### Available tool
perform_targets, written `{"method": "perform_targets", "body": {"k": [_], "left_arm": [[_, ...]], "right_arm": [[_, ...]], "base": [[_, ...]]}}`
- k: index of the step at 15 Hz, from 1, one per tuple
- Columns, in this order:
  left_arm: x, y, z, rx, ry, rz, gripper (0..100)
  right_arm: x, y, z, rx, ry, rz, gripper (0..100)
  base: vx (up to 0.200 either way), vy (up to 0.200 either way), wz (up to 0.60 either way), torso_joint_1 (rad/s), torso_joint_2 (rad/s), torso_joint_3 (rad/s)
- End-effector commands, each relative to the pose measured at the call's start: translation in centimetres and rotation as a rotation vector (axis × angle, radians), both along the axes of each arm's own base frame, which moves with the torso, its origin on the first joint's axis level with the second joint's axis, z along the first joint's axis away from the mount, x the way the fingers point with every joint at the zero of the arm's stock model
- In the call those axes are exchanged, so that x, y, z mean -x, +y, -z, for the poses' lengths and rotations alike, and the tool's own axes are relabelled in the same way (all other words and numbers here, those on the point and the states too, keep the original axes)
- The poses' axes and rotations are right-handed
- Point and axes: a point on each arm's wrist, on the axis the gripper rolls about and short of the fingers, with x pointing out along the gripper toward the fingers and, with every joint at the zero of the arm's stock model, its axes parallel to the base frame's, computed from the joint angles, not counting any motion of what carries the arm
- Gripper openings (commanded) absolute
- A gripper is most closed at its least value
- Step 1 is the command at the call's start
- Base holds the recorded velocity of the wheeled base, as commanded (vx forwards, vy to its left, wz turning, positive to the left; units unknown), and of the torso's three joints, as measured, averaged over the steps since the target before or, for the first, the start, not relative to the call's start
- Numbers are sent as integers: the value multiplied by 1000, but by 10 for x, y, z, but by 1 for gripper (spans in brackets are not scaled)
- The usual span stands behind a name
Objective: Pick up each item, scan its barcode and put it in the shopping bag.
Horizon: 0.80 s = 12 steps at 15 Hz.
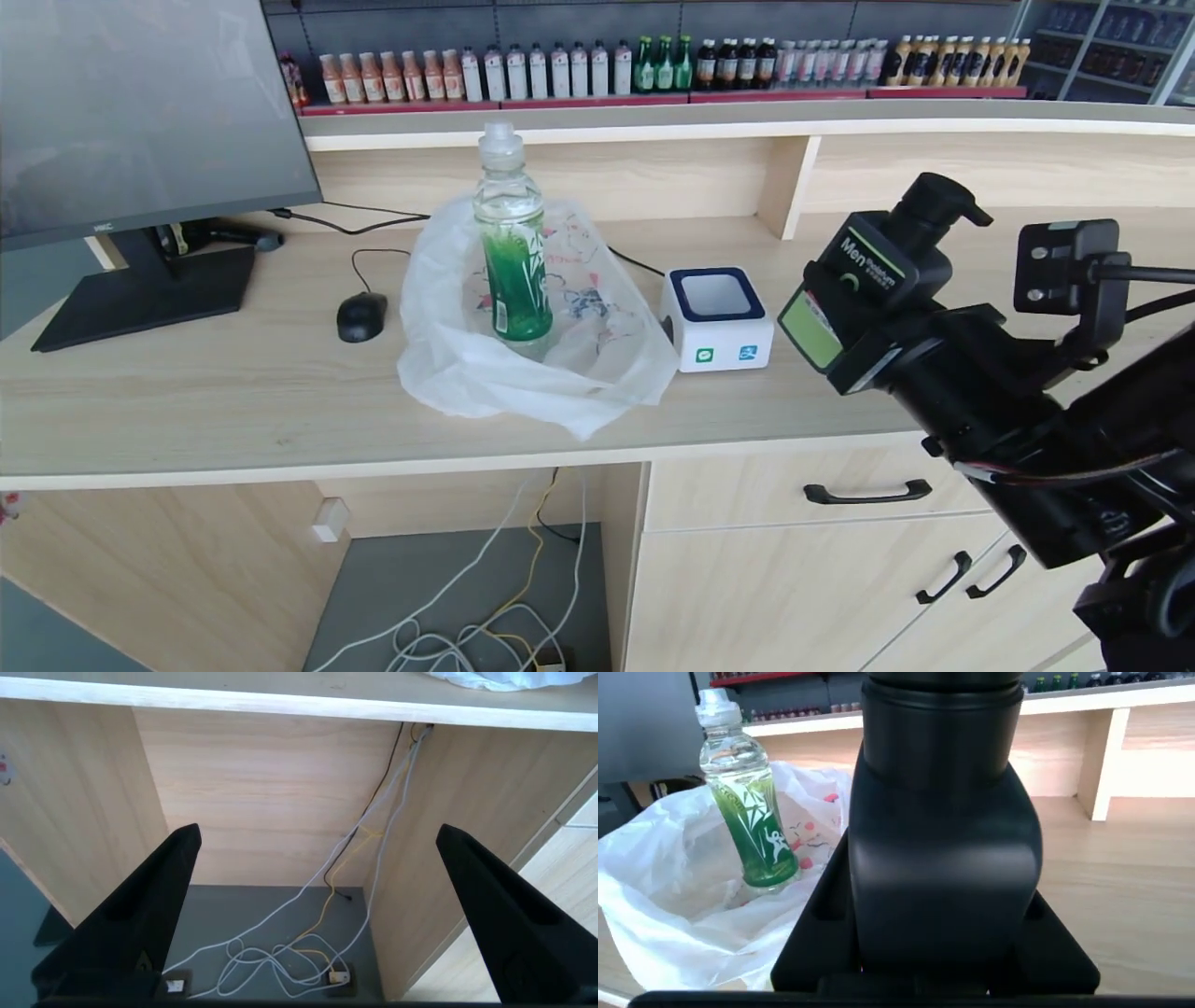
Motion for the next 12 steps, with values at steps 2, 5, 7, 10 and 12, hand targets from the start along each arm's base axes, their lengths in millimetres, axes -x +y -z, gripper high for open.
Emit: {"method": "perform_targets", "body": {"k": [2, 5, 7, 10, 12], "left_arm": [[0, 0, 0, 0, 0, 1, 100], [0, 0, 0, 0, 0, 1, 100], [0, 0, 0, 0, 0, 1, 100], [0, 0, 0, 0, 0, 1, 100], [0, 0, 0, 0, 0, 0, 100]], "right_arm": [[-9, 10, 2, -52, 19, -37, 0], [-24, 21, 0, -147, 34, -77, 0], [-34, 27, -2, -201, 38, -97, 0], [-42, 37, 5, -292, 90, -153, 0], [-48, 42, 4, -347, 114, -179, 0]], "base": [[0, 0, 0, 0, 0, 0], [0, 0, 0, 0, 0, 0], [0, 0, 0, 0, 0, 0], [0, 0, 0, 0, 0, 0], [0, 0, 0, 0, 0, 0]]}}
